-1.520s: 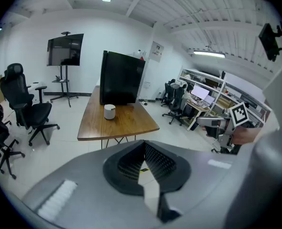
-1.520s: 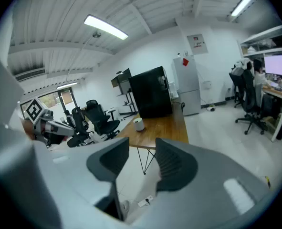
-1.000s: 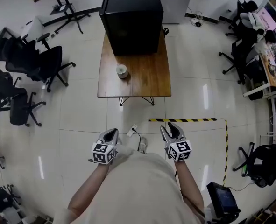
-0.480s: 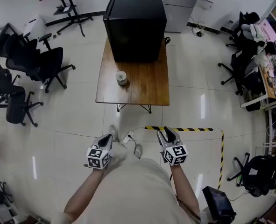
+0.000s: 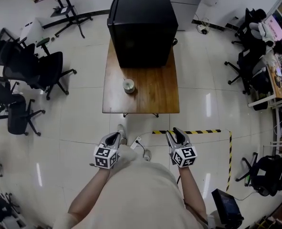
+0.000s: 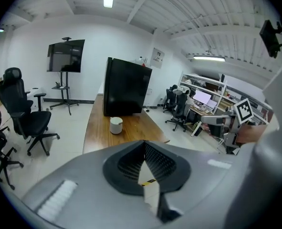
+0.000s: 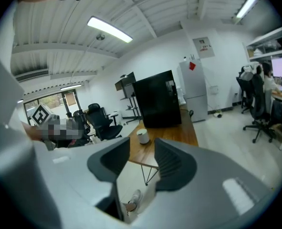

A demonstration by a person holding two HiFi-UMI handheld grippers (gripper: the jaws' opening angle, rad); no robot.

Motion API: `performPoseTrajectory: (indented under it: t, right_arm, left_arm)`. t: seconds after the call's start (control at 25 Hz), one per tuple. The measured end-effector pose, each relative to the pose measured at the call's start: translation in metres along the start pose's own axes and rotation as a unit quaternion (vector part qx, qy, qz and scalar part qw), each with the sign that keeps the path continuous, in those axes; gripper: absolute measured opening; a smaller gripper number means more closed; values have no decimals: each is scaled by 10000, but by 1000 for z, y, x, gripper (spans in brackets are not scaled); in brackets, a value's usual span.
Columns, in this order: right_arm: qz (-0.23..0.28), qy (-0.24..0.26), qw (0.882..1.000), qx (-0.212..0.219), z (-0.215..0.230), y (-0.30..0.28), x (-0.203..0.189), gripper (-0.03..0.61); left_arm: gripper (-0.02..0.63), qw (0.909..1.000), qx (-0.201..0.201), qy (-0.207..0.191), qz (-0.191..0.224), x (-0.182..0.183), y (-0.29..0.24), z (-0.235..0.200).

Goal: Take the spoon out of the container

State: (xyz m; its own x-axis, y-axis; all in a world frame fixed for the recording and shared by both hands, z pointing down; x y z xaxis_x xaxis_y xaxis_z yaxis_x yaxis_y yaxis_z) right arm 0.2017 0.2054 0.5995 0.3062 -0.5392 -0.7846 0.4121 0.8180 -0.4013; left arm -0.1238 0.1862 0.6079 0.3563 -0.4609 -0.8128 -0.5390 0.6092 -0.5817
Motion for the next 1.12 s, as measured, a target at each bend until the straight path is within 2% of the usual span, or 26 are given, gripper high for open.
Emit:
performPoseTrajectory:
  t: [0.2, 0.56, 0.84, 1.12]
  right_arm:
    - [-25, 31, 9999, -156, -16, -46, 25, 163]
    - [-357, 200, 9988, -266, -49, -128, 57, 163]
    - [-570, 352, 9971, -347, -76, -186, 68, 163]
    - [-706, 545, 9947, -509, -95, -232, 77, 153]
  left_arm:
    - [-3, 9997, -224, -131, 13, 27, -25, -56]
    - [-3, 9978, -619, -228, 89, 59, -69, -139]
    - [-3, 9959, -886, -128, 106, 57, -81, -184]
    - [-4, 9942, -1051, -195, 131, 52, -86, -231]
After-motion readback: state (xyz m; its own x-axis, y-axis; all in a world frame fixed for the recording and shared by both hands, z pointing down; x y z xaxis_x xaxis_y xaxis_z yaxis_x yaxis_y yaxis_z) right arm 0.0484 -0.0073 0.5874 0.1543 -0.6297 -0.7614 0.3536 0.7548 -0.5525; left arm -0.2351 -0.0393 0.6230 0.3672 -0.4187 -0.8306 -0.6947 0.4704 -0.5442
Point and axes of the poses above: the fingertips, and each gripper's own axes: y backward along the fingers, z to its right, x out of its top, the point moved 7 cm from there along y, backward along the fingers, and after that the axes turned 15 degrees about -y, right-handed, at the moved point
